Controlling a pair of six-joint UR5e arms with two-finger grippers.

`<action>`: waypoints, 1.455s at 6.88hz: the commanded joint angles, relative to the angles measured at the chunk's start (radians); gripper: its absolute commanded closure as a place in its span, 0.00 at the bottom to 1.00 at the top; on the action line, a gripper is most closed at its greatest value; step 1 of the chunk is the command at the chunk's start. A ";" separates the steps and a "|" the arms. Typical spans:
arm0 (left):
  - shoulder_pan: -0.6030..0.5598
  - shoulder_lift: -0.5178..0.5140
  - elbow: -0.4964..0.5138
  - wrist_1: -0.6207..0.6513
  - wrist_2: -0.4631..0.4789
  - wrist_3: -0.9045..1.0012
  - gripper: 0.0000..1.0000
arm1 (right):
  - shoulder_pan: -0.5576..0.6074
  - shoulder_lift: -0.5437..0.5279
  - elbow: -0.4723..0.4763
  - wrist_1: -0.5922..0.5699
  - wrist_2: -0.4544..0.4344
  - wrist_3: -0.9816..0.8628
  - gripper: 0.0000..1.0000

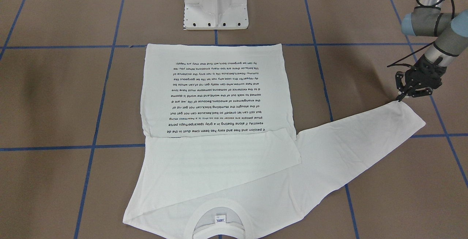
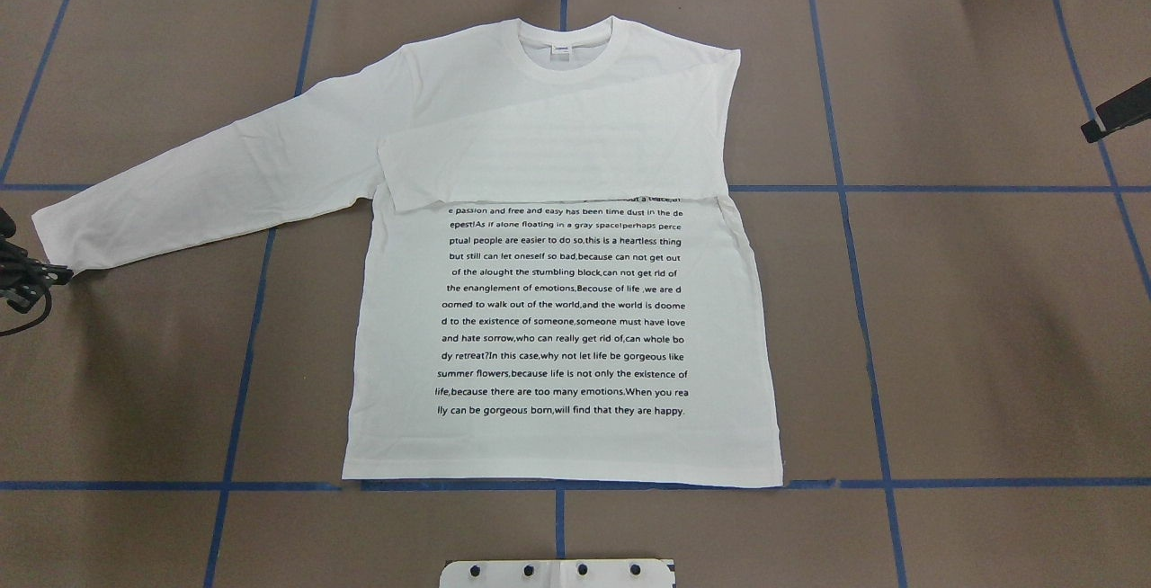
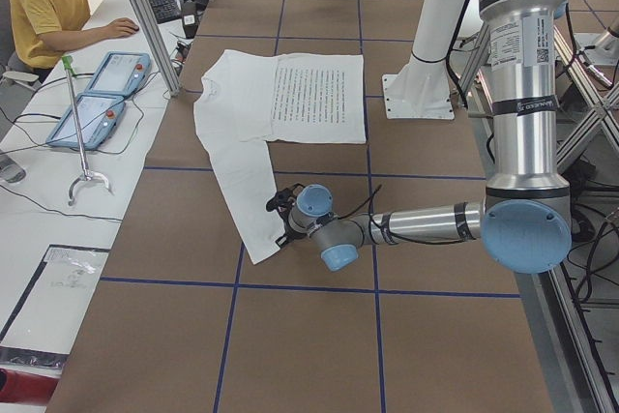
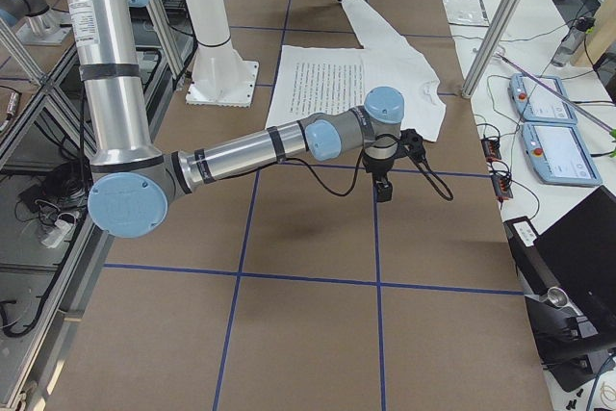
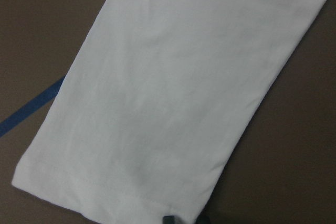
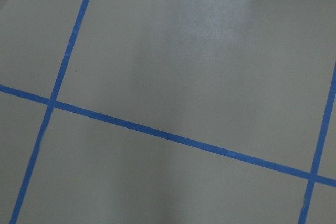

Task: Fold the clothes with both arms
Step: 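Grasp the sleeve with the left gripper and fold it across the body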

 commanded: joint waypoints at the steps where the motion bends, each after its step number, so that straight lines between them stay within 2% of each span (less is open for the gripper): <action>1: -0.086 -0.038 -0.060 0.008 -0.118 0.017 1.00 | 0.000 -0.002 0.002 0.000 0.001 0.008 0.00; 2: -0.166 -0.100 -0.092 0.010 -0.147 0.017 1.00 | 0.000 -0.006 0.000 0.000 0.000 0.006 0.00; 3: -0.199 -0.165 -0.120 0.015 -0.158 0.013 1.00 | 0.002 -0.012 0.000 -0.001 0.001 0.002 0.00; 4: -0.226 -0.250 -0.141 0.100 -0.205 0.000 1.00 | 0.003 -0.018 0.000 0.000 0.001 0.000 0.00; 6: -0.242 -0.430 -0.245 0.388 -0.215 -0.059 1.00 | 0.014 -0.020 -0.001 -0.001 0.003 0.005 0.00; 7: -0.234 -0.566 -0.249 0.482 -0.203 -0.211 1.00 | 0.018 -0.026 -0.001 -0.001 0.003 0.005 0.00; 9: -0.127 -0.741 -0.233 0.531 -0.168 -0.448 1.00 | 0.028 -0.028 -0.001 -0.001 0.003 0.008 0.00; 10: -0.039 -0.813 -0.232 0.568 -0.057 -0.542 1.00 | 0.034 -0.028 -0.001 -0.001 0.001 0.009 0.00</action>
